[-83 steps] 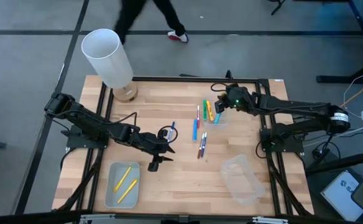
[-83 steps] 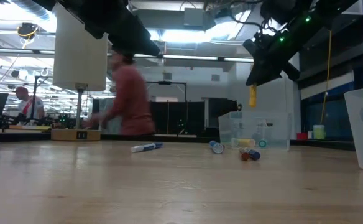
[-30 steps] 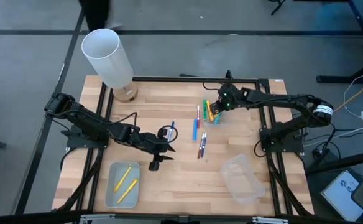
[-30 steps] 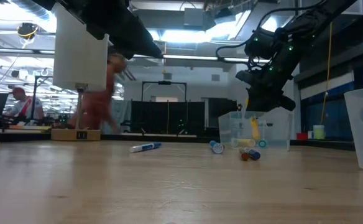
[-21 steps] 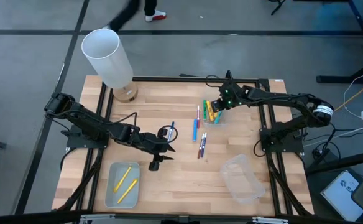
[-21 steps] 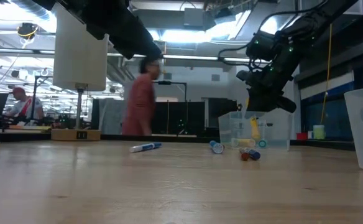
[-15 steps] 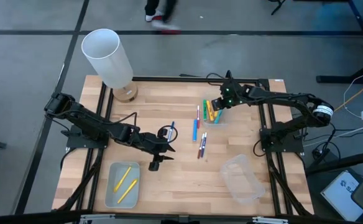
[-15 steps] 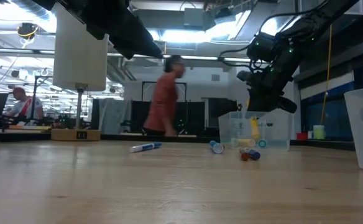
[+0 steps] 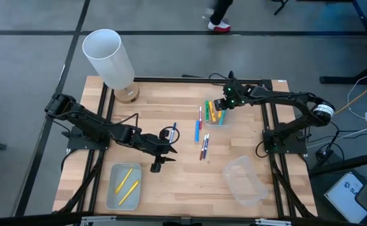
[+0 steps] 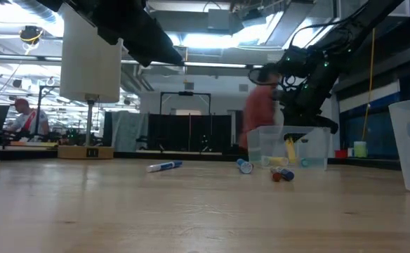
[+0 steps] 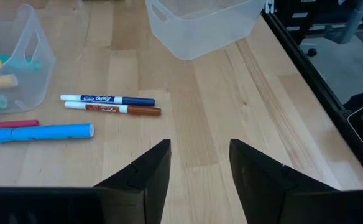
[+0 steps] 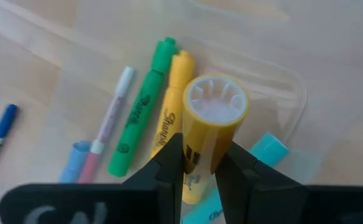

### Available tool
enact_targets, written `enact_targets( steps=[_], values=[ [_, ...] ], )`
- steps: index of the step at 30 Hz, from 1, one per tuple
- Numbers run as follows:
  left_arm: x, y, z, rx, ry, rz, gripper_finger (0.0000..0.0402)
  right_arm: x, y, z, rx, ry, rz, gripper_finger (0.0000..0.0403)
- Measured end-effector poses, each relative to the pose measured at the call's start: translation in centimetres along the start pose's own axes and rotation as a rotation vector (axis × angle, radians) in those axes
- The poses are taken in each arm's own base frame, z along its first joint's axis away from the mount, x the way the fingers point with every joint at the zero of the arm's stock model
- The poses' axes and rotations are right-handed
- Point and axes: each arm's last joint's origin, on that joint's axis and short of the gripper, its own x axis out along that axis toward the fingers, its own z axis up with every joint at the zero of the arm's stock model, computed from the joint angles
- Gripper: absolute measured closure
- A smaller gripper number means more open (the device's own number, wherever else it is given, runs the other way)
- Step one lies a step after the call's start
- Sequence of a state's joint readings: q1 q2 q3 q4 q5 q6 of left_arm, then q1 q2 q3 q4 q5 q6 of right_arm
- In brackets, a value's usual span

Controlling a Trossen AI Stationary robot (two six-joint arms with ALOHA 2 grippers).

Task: Pick & Place Markers
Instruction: Put the yellow highlighter pen into the top transparent bin

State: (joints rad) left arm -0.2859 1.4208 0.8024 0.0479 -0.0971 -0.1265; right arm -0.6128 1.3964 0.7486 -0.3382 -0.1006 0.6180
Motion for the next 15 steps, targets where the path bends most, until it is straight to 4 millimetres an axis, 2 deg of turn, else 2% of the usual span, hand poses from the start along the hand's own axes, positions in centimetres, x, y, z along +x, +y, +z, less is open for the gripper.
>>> enact_targets(
  steps=[7,15],
  values=[
    [0.0,0.0,0.0,0.001,0.000,0.000,0.0243,1.3,-0.3,0.1,-0.011,0.032,-0.015,0.0335],
    [0.0,0.0,0.0,0.000,0.000,0.000,0.0241,1.5,-0.9,0.5,0.015,0.040,0.004,0.0335]
  ],
)
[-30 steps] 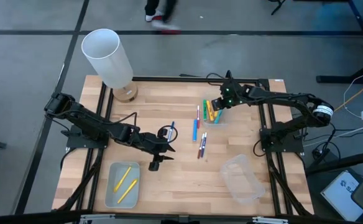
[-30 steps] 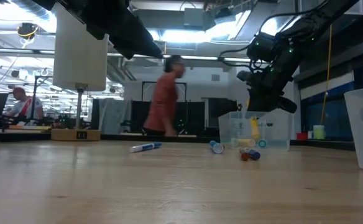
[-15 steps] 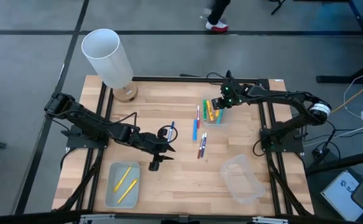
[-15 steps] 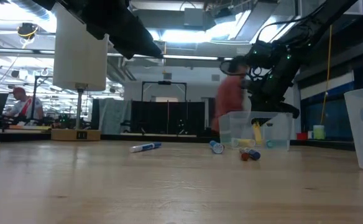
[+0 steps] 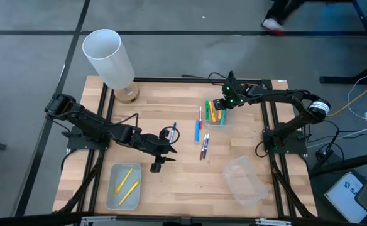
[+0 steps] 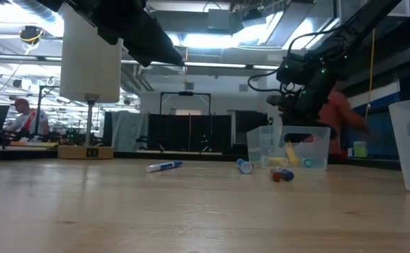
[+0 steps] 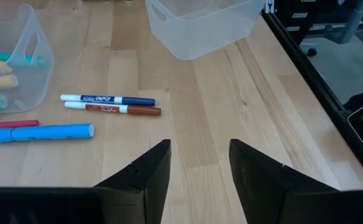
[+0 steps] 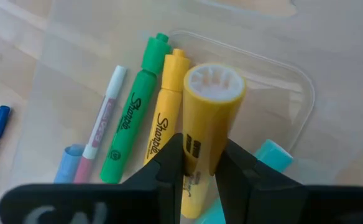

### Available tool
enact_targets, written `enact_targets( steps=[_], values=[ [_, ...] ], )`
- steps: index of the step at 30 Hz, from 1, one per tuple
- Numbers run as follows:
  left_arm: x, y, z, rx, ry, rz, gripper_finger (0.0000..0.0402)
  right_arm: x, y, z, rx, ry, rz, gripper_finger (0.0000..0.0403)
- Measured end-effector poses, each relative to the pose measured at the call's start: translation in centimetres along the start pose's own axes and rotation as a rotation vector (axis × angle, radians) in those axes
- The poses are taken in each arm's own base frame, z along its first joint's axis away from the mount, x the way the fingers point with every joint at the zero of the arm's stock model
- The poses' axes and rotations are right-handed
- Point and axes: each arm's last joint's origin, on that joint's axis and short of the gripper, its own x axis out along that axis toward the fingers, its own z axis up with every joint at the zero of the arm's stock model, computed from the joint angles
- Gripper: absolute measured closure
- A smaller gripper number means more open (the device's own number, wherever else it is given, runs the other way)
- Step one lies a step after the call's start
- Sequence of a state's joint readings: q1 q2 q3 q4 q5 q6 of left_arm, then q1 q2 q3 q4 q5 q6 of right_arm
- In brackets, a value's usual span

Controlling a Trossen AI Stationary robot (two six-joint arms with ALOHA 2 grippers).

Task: Pick & Place Markers
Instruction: Put the yellow highlighter pen into the top transparent bin, then put the blue marker pen into the bottom transparent bin

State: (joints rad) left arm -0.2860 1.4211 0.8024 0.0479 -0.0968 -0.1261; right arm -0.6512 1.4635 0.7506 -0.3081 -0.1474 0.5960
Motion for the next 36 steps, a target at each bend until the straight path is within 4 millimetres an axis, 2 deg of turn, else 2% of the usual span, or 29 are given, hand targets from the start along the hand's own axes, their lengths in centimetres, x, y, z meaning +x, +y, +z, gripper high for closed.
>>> enact_targets(
  steps=[15,22,25,30,36],
  values=[
    [0.00,-0.01,0.00,-0.001,0.000,0.000,0.0239,0.00,-0.14,0.09,0.009,0.007,0.015,0.0333],
    [0.00,0.00,0.00,-0.001,0.000,0.000,0.0244,0.09,-0.14,0.14,0.007,-0.005,0.014,0.0240],
    [0.00,-0.01,0.00,0.000,0.000,0.000,0.0244,0.09,-0.16,0.15,0.007,-0.008,0.010,0.0212],
    [0.00,0.00,0.00,0.000,0.000,0.000,0.0241,0.07,-0.13,0.21,-0.028,-0.017,0.008,0.0191],
    [0.00,0.02,0.00,0.001,-0.001,0.010,0.0242,0.03,-0.09,0.23,-0.047,-0.019,0.010,0.0188]
  ],
)
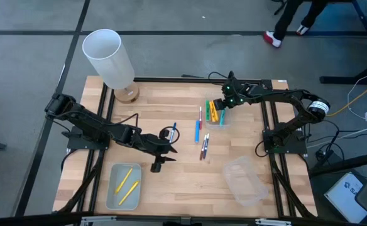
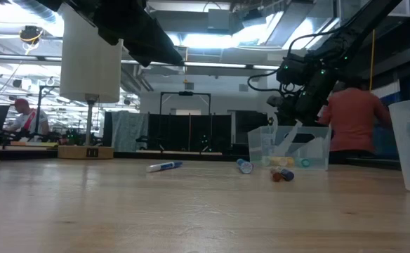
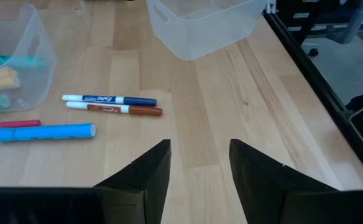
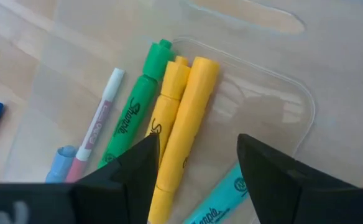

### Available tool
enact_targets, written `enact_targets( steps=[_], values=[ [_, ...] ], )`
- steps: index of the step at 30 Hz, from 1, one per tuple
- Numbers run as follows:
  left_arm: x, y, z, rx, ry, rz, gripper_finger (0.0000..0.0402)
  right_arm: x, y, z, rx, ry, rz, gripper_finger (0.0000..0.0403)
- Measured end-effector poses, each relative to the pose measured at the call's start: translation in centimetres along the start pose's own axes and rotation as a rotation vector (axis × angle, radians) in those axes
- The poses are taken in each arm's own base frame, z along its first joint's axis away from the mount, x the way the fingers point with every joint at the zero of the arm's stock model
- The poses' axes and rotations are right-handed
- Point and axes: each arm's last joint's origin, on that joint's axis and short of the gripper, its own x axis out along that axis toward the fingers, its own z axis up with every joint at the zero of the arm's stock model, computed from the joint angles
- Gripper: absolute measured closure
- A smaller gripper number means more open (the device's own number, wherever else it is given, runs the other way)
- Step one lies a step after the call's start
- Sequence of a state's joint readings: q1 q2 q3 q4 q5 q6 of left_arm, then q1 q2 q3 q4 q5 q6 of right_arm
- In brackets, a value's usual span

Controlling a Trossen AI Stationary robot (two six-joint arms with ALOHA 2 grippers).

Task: Pick & Place Markers
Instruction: Put the blue marker pen into the bottom transparent bin

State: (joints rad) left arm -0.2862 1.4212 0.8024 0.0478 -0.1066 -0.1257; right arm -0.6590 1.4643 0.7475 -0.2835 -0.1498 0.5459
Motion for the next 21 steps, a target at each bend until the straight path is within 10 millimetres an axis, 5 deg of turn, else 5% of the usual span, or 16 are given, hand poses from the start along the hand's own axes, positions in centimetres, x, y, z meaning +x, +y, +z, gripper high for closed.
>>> enact_targets(
  steps=[9,21],
  values=[
    [0.0,0.2,0.0,-0.001,-0.007,0.059,0.0240,0.1,0.5,-0.1,-0.061,-0.007,0.026,0.0187],
    [0.0,0.2,-0.2,0.002,0.015,0.061,0.0244,-1.7,6.9,-1.8,-0.511,-0.160,0.330,0.0187]
  ],
)
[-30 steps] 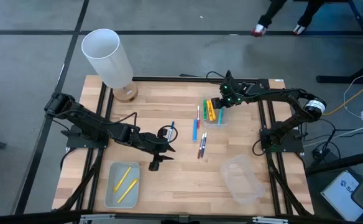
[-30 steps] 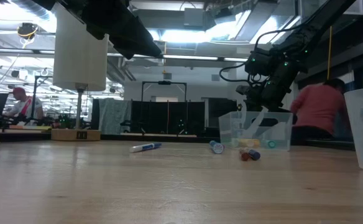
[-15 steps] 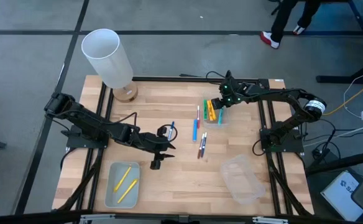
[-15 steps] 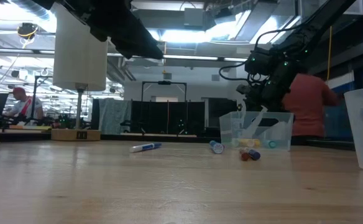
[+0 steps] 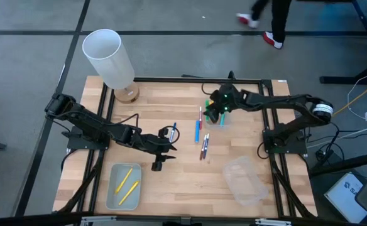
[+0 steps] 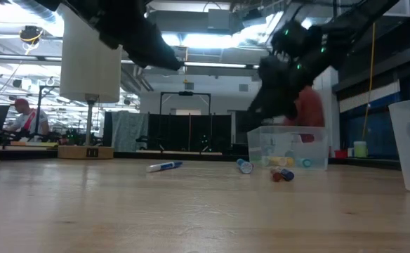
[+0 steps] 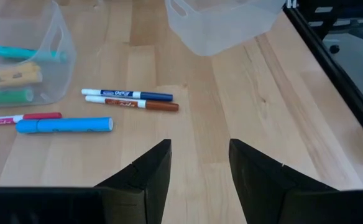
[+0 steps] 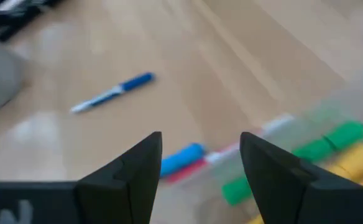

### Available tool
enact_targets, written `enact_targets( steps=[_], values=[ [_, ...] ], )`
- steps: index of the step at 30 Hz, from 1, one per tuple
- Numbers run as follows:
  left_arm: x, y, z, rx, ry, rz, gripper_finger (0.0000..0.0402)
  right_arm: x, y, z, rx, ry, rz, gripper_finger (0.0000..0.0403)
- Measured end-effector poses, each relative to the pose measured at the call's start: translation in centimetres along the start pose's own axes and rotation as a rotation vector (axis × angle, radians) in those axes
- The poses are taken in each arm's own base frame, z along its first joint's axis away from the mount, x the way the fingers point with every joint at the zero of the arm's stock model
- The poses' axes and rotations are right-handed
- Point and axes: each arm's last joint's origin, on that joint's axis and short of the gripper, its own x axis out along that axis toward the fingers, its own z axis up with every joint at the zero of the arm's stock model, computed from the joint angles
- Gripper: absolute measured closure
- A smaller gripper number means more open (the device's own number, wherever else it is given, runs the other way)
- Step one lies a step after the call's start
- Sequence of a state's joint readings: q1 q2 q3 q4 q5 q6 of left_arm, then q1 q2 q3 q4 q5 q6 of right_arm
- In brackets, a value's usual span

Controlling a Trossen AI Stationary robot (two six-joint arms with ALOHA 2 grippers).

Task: Pick & Place Markers
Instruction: Put the blue marker pen into the bottom transparent bin

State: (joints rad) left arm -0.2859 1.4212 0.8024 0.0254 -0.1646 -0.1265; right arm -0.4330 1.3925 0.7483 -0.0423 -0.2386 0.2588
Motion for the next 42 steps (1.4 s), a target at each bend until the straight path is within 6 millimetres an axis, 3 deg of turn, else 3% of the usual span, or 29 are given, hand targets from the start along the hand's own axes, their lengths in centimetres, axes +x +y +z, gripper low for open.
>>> enact_targets(
  steps=[6,11,26,37,42],
  values=[
    [0.0,0.0,-0.1,-0.006,0.012,0.000,0.0245,-3.0,4.0,0.2,-0.148,-0.112,0.124,0.0187],
    [0.0,0.0,-0.1,-0.017,0.010,-0.001,0.0245,-5.6,5.7,-2.2,-0.240,-0.256,0.242,0.0187],
    [0.0,0.0,-0.1,-0.034,0.007,0.002,0.0243,-9.1,4.1,-11.9,-0.376,-0.624,0.559,0.0187],
    [0.0,0.0,-0.1,-0.035,0.008,0.001,0.0244,-10.9,3.9,-13.4,-0.516,-0.684,0.740,0.0187],
    [0.0,0.0,-0.1,-0.045,0.008,-0.001,0.0244,-10.9,3.3,-13.9,-0.522,-0.633,0.706,0.0187]
  ],
)
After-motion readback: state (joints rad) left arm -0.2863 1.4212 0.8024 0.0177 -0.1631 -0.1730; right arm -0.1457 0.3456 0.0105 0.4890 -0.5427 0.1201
